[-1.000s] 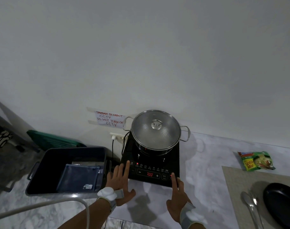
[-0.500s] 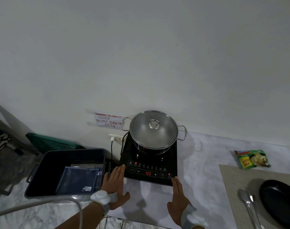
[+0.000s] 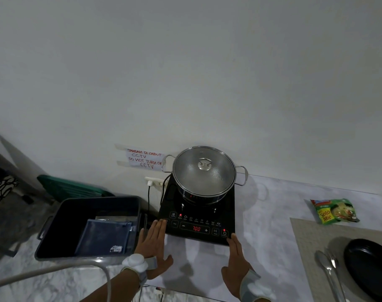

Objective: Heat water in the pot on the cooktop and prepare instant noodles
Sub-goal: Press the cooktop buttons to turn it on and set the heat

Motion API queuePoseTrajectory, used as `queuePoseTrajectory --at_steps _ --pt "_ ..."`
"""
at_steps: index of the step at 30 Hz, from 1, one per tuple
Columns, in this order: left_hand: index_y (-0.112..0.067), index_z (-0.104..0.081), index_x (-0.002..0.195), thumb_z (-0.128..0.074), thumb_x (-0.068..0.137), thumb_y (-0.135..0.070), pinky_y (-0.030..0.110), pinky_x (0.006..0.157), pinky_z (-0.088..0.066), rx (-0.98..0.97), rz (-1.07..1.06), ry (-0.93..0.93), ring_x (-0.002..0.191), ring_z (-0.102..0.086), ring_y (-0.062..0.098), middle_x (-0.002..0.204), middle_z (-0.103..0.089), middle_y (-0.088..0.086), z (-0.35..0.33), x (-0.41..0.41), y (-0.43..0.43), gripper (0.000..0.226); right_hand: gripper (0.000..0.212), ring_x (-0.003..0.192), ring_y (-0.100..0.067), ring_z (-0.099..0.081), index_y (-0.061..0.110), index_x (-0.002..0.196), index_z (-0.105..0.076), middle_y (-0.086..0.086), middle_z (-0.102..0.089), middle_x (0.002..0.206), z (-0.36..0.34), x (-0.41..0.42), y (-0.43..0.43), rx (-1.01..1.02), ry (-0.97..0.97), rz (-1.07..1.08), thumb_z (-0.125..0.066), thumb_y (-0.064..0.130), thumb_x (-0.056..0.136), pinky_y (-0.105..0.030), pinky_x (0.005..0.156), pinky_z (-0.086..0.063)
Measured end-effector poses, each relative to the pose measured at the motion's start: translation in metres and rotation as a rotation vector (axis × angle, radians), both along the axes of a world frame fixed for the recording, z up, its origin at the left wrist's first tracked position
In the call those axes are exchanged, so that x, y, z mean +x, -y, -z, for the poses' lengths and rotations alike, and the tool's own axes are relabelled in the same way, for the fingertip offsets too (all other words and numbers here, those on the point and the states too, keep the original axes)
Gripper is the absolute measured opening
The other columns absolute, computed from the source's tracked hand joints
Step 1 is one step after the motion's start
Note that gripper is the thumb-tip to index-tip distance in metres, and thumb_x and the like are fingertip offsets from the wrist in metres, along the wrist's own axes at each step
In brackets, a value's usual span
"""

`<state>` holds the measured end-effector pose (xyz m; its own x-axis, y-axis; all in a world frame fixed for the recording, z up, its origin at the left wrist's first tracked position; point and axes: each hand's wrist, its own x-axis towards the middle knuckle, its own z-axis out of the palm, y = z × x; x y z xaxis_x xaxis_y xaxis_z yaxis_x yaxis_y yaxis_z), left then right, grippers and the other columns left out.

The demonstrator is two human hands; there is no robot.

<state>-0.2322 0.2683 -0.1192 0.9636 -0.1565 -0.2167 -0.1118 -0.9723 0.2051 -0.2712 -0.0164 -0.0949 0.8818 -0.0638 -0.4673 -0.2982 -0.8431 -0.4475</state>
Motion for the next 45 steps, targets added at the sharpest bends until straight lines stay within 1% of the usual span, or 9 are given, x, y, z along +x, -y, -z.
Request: queuePoseTrajectory --at_steps 11,15,20,25,27,30,36,41,45 --pt "-0.017 0.009 0.155 -0.039 0.071 -0.062 0.051 0.122 -0.005 0.018 -0.023 -0.011 0.152 0.008 0.019 0.165 0.006 -0.002 -0.003 -0.001 0.004 0.106 0.085 0.052 -0.005 -0.051 0.032 0.153 -0.008 0.024 0.013 0.16 -0.007 0.001 -0.002 0.002 -0.016 -0.015 -0.051 0.012 0.083 -0.014 0.049 -0.038" --pt "-0.015 0.005 0.155 -0.042 0.076 -0.057 0.048 0.122 -0.006 0.03 -0.008 0.014 0.153 0.003 0.021 0.165 -0.001 0.0 -0.006 -0.002 0.005 0.101 0.085 0.051 -0.005 -0.051 0.031 0.153 -0.008 0.023 0.013 0.16 -0.007 0.002 -0.002 0.01 -0.031 -0.017 -0.052 0.011 0.083 -0.014 0.049 -0.038" --pt "-0.013 -0.003 0.155 -0.045 0.078 -0.051 0.041 0.122 -0.016 -0.004 -0.021 0.038 0.15 -0.013 0.025 0.161 -0.016 0.005 -0.011 -0.002 0.004 0.096 0.085 0.051 -0.004 -0.05 0.03 0.154 -0.008 0.023 0.014 0.16 -0.011 0.001 -0.004 0.002 -0.02 -0.007 -0.052 0.009 0.084 -0.014 0.05 -0.039" --pt "-0.011 -0.016 0.154 -0.049 0.077 -0.047 0.04 0.121 -0.02 -0.044 -0.032 0.02 0.15 -0.017 0.025 0.16 -0.021 0.006 -0.016 -0.003 0.002 0.091 0.082 0.053 -0.005 -0.053 0.031 0.152 -0.013 0.026 0.011 0.159 -0.011 -0.001 -0.002 0.01 -0.006 0.001 -0.051 0.01 0.082 -0.015 0.052 -0.043" --pt "-0.006 -0.034 0.148 -0.058 0.072 -0.043 0.045 0.116 -0.032 -0.082 -0.038 0.045 0.144 -0.033 0.032 0.153 -0.037 0.012 -0.018 -0.005 0.001 0.088 0.078 0.053 -0.005 -0.053 0.032 0.149 -0.019 0.027 0.008 0.16 -0.01 -0.002 -0.001 0.003 0.005 0.005 -0.051 0.01 0.081 -0.016 0.053 -0.044" --pt "-0.002 -0.057 0.13 -0.072 0.057 -0.038 0.047 0.099 -0.051 -0.112 -0.03 0.053 0.125 -0.057 0.036 0.135 -0.058 0.015 -0.015 -0.006 0.0 0.082 0.076 0.054 -0.005 -0.054 0.032 0.146 -0.022 0.028 0.007 0.159 -0.008 -0.003 0.001 0.011 0.008 0.003 -0.052 0.011 0.08 -0.017 0.054 -0.045" --pt "-0.006 -0.059 0.127 -0.069 0.056 -0.042 0.044 0.098 -0.052 -0.109 -0.026 0.076 0.122 -0.059 0.033 0.132 -0.06 0.012 -0.013 -0.008 0.0 0.081 0.075 0.051 -0.003 -0.049 0.031 0.146 -0.021 0.026 0.008 0.16 -0.013 -0.002 -0.002 0.025 -0.001 0.0 -0.052 0.009 0.082 -0.015 0.051 -0.04" --pt "-0.01 -0.06 0.125 -0.066 0.053 -0.049 0.042 0.095 -0.052 -0.058 -0.012 0.073 0.119 -0.061 0.031 0.129 -0.062 0.009 -0.015 -0.009 0.0 0.082 0.072 0.054 -0.003 -0.046 0.028 0.147 -0.022 0.021 0.006 0.161 -0.025 -0.003 -0.008 -0.004 0.004 -0.003 -0.052 0.005 0.085 -0.015 0.057 -0.042" --pt "-0.013 -0.064 0.119 -0.065 0.047 -0.054 0.043 0.086 -0.055 -0.006 -0.004 0.059 0.11 -0.065 0.03 0.122 -0.065 0.008 -0.019 -0.009 0.003 0.082 0.07 0.054 0.001 -0.041 0.025 0.147 -0.021 0.018 0.007 0.162 -0.035 -0.002 -0.011 -0.015 -0.004 -0.014 -0.051 0.004 0.088 -0.013 0.058 -0.038"
